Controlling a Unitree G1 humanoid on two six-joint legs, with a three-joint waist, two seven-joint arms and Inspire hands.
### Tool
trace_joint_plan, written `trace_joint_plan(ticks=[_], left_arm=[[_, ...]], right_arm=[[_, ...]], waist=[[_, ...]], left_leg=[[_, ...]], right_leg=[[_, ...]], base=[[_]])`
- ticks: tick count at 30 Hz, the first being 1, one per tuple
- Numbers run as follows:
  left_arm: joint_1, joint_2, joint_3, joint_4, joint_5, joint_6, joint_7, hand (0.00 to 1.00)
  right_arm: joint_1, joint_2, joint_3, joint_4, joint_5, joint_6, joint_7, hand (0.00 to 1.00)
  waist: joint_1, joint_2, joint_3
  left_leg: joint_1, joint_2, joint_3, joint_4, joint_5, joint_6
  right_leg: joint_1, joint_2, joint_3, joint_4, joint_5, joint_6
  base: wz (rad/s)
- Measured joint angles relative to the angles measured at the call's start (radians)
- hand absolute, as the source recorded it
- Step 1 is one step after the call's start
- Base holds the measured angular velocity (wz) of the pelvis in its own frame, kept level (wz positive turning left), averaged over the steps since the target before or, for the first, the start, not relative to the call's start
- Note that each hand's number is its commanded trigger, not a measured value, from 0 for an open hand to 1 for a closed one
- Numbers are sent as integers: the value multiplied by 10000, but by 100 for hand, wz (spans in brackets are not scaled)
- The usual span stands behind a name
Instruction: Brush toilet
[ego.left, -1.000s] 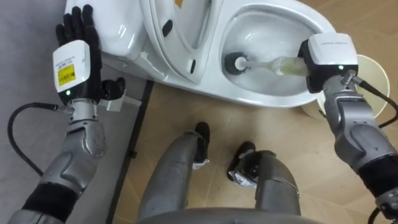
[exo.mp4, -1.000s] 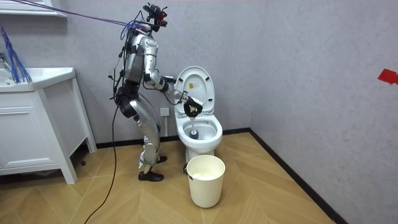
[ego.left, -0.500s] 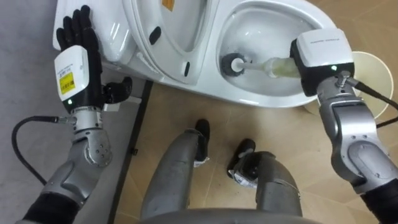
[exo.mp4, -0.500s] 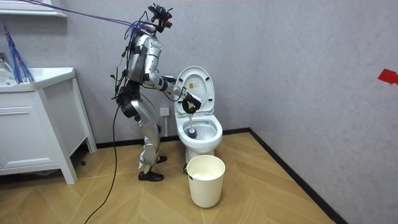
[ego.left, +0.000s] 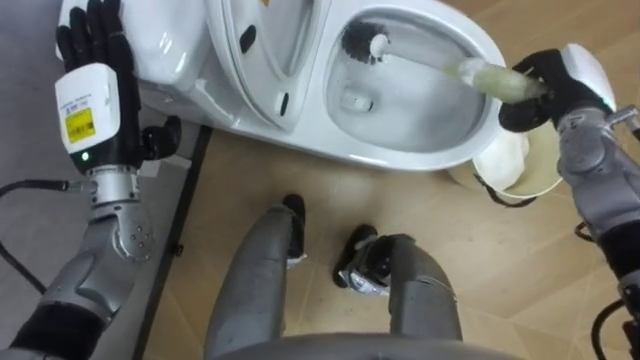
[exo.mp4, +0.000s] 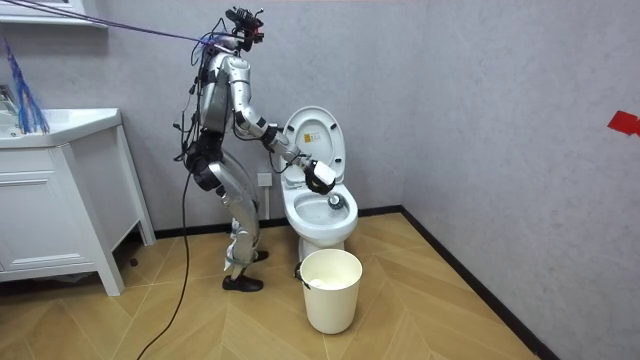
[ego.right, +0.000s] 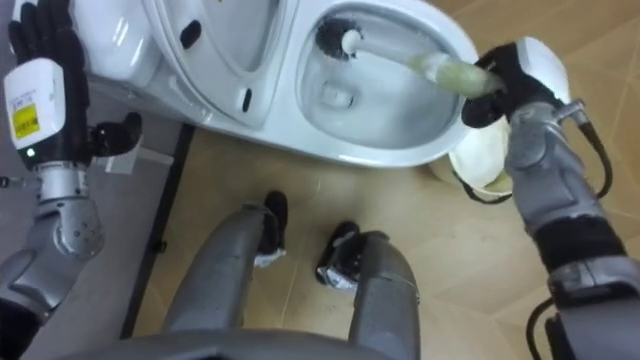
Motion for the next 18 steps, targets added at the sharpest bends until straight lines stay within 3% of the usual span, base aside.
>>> trace_joint_plan(ticks=[5, 9, 12, 18], left_arm=[[-149, -77, -7, 261, -3, 138, -527, 0], [-115, -476, -11, 800, 93, 298, -982, 0], [82, -753, 154, 1216, 159, 308, -1161, 0], [697, -1075, 429, 1246, 194, 265, -1262, 0]], right_arm=[[8, 375, 0, 760, 842, -53, -73, 100], [19, 430, 1, 1497, 1001, -218, -69, 100], [237, 458, 1, 1556, 1042, -310, -60, 100], [1084, 501, -66, 1389, 1115, -550, -59, 100]], waist=[[38, 129, -15], [86, 404, -98], [120, 413, -111], [55, 417, -217]], left_leg=[[434, 20, -4, -54, -33, 43], [1266, -108, 67, -598, 20, 62], [1915, -150, 251, -1112, 133, 53], [2871, -145, 286, -1644, 156, 14]], right_leg=[[497, 21, -72, -104, 12, 18], [1137, -39, 45, -413, 49, 125], [1623, -30, 160, -739, 94, 182], [2680, 154, 85, -1581, 195, 304]], base=[[1], [-1], [-7], [0]])
